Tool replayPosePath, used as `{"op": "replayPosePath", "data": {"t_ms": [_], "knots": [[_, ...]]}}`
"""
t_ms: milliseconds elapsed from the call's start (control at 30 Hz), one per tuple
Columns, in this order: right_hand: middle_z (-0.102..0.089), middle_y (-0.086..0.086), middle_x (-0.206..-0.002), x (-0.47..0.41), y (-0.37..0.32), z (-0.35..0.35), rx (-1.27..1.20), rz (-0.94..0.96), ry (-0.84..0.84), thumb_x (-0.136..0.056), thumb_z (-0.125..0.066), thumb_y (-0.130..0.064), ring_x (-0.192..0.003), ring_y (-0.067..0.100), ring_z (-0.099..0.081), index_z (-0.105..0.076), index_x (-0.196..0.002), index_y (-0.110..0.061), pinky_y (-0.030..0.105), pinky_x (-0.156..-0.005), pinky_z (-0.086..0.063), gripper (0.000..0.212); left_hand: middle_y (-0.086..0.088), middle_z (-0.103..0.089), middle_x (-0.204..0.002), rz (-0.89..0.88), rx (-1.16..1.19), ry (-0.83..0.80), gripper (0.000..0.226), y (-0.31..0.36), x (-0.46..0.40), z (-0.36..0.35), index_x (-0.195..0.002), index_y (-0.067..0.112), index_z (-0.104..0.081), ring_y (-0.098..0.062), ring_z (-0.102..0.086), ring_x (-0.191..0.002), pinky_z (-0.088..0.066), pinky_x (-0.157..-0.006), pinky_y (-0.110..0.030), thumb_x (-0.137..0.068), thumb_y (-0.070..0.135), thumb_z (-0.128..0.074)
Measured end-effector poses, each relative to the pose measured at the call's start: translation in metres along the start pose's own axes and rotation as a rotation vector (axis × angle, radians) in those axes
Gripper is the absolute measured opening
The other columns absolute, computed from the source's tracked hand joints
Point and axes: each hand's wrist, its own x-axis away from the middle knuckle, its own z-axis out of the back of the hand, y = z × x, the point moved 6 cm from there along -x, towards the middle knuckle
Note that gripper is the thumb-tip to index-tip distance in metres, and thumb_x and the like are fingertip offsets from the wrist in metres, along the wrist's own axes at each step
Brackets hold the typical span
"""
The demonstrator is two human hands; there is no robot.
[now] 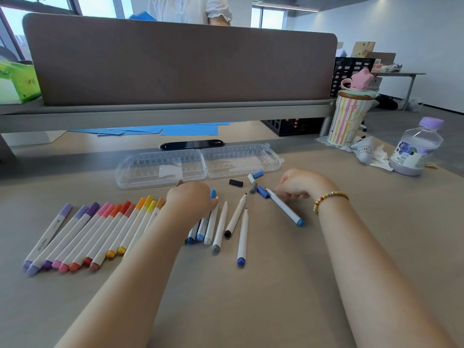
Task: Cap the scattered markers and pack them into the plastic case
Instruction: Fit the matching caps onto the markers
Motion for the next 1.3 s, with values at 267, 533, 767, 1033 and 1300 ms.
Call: {"op": "replayPosePath", "data": {"t_ms": [267,533,767,1033,1300], "knots": [[-0.051,0.004,-0.073,-0.002,-0.002,-0.007,0.182,-0.011,-0.035,-0.092,-0.052,-0.033,-0.061,0.016,-0.047,-0.052,-0.082,-0.009,0.026,-0.059,-0.041,0.026,-0.006,-0.058,-0.086,-0.082,0.193,0.094,0.038,0.012,0.002,0.012,-0.093,0.009,-0.055,-0.021,-0.055,-0.080,-0.046,-0.087,-0.035,-0.097,0.041,-0.035],[-0.048,0.000,-0.063,-0.003,-0.020,0.004,-0.754,0.224,-0.055,-0.093,-0.044,-0.013,-0.045,0.007,-0.033,-0.054,-0.079,-0.008,0.014,-0.031,-0.020,0.018,0.005,-0.061,-0.074,-0.211,0.792,-0.020,0.034,0.044,0.007,0.012,-0.091,0.010,-0.061,-0.010,-0.051,-0.065,-0.046,-0.060,-0.022,-0.099,0.033,-0.037],[-0.053,-0.001,-0.069,-0.007,-0.042,-0.009,-0.977,0.287,-0.080,-0.095,-0.052,-0.021,-0.051,0.005,-0.042,-0.062,-0.088,-0.009,0.015,-0.039,-0.032,0.017,0.012,-0.067,-0.074,-0.198,1.009,-0.106,0.023,0.045,0.011,0.009,-0.098,0.015,-0.060,-0.004,-0.050,-0.062,-0.041,-0.056,-0.017,-0.097,0.033,-0.045],[-0.046,0.005,-0.127,-0.039,-0.017,0.000,-0.194,0.334,0.538,-0.098,-0.041,-0.011,-0.125,0.024,-0.033,-0.062,-0.122,-0.024,0.030,-0.100,-0.029,0.034,0.008,-0.068,-0.077,-0.051,1.187,-0.067,0.016,0.018,0.003,0.009,-0.114,0.022,-0.047,-0.007,-0.054,-0.063,-0.042,-0.054,-0.018,-0.099,0.025,-0.041],[-0.045,0.001,-0.123,-0.054,-0.016,-0.016,0.073,0.325,0.523,-0.096,-0.045,-0.019,-0.117,0.023,-0.033,-0.062,-0.110,-0.025,0.030,-0.094,-0.028,0.023,0.000,-0.057,-0.073,-0.004,1.280,-0.094,0.016,0.016,0.001,0.003,-0.104,0.014,-0.053,-0.009,-0.052,-0.057,-0.047,-0.055,-0.020,-0.100,0.021,-0.039]]}}
